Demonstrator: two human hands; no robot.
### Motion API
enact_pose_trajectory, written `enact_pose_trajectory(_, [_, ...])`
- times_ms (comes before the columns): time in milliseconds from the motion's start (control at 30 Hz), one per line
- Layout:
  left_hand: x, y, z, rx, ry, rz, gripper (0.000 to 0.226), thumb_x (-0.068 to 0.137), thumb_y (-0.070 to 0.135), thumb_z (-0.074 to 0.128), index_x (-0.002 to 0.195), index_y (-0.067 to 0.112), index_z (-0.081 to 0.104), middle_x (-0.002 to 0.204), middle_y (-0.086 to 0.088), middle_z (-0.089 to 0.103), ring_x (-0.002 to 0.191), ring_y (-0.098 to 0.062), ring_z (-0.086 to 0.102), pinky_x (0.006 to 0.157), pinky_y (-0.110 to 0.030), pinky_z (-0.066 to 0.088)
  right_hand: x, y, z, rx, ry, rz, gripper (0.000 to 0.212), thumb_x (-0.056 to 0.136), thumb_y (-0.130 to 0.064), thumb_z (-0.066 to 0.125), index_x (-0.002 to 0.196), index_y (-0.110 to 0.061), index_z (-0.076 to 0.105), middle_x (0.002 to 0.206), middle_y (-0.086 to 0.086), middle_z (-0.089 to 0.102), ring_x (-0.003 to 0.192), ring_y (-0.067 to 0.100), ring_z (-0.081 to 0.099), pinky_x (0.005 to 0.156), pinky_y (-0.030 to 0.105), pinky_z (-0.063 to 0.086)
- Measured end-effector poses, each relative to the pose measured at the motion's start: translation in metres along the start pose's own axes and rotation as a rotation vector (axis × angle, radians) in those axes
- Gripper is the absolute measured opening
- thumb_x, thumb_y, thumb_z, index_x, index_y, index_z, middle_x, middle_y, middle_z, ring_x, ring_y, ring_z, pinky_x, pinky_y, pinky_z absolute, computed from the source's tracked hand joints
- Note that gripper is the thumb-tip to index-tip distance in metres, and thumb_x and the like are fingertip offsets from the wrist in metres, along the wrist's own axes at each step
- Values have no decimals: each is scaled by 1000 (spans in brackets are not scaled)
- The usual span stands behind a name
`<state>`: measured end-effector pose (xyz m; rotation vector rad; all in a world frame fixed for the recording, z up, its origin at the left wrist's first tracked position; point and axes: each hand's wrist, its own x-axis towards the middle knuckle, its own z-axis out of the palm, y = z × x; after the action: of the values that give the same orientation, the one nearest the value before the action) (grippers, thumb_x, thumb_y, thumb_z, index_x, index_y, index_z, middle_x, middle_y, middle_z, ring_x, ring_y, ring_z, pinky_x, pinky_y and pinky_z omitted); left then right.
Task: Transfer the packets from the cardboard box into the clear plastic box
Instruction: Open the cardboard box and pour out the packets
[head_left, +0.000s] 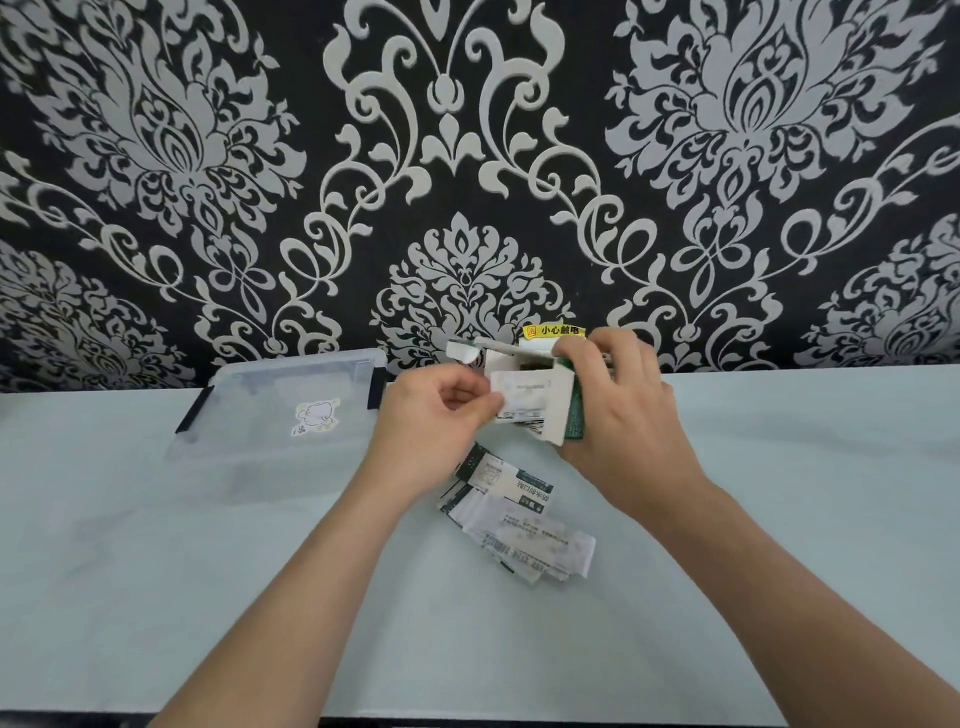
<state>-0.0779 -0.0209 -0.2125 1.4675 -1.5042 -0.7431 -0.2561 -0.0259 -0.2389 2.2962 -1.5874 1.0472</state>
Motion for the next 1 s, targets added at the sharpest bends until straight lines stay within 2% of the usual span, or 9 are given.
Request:
enact_pose_trajectory(167, [1, -9, -13, 229, -174, -51, 12, 85, 10, 70, 81, 18, 62, 76, 3, 73, 73, -9, 70, 77, -32, 55, -3, 15, -2, -126, -17, 4, 77, 58, -34, 88, 123, -21, 48, 116, 3, 41, 104, 23, 40, 75, 44, 47])
enact_pose_trajectory(267, [-3, -7, -13, 498, -268, -7, 35, 81, 24, 72, 113, 27, 57, 108, 14, 65, 95, -7, 63, 89, -29, 50, -9, 16, 1, -157, -9, -11, 77, 56, -34, 89, 122, -20, 50, 116, 4, 41, 104, 24, 39, 77, 44, 45])
enact_pose_trajectory(400, [-11, -6, 6, 326, -285, -8, 47, 79, 49, 70, 121, 35, 53, 108, 17, 64, 94, -8, 63, 87, -35, 53, -16, 14, 5, -188, 23, -24, 78, 52, -28, 90, 119, -18, 52, 113, 6, 42, 100, 24, 37, 77, 44, 43])
enact_pose_trajectory(600, [-7, -13, 9, 286, -183, 12, 36, 78, 18, 77, 112, 23, 65, 93, 11, 64, 83, -15, 63, 81, -31, 54, -19, 22, 6, -139, 6, 5, 74, 56, -26, 88, 120, -19, 51, 113, 4, 40, 101, 23, 38, 75, 42, 44])
enact_pose_trajectory(700, [-6, -16, 4, 318, -208, 64, 51, 83, 5, 64, 124, 35, 60, 103, 11, 62, 87, -8, 60, 82, -19, 50, -19, 29, 2, -79, 30, 48, 69, 61, -26, 84, 121, -20, 50, 114, 4, 40, 102, 24, 40, 74, 41, 44])
enact_pose_trajectory(767, [-7, -15, 6, 316, -230, 104, 54, 84, 5, 59, 129, 35, 57, 113, 11, 58, 94, -9, 59, 90, -26, 49, -18, 32, -1, -74, 34, 77, 68, 62, -26, 83, 121, -21, 50, 115, 3, 39, 103, 24, 39, 77, 42, 43])
enact_pose_trajectory(867, [-12, -17, 17, 389, -326, 181, 60, 83, 34, 69, 138, 32, 46, 137, 15, 42, 126, -9, 40, 111, -31, 33, -17, 36, -2, -44, 12, 116, 66, 65, -28, 80, 124, -23, 49, 122, 3, 43, 108, 24, 41, 81, 45, 42])
enact_pose_trajectory(933, [-15, -20, 24, 572, -349, 236, 72, 80, 47, 69, 143, 34, 37, 147, 15, 31, 135, -10, 25, 113, -28, 23, -18, 37, -3, 2, -3, 127, 63, 69, -31, 78, 125, -23, 48, 125, 1, 46, 110, 22, 42, 83, 45, 41])
enact_pose_trajectory(1000, [-15, -25, 27, 640, -308, 298, 69, 83, 37, 68, 144, 28, 37, 149, 9, 35, 134, -14, 30, 110, -25, 25, -18, 38, -4, 59, -9, 137, 60, 71, -32, 76, 124, -24, 47, 124, -3, 47, 109, 19, 41, 83, 43, 39])
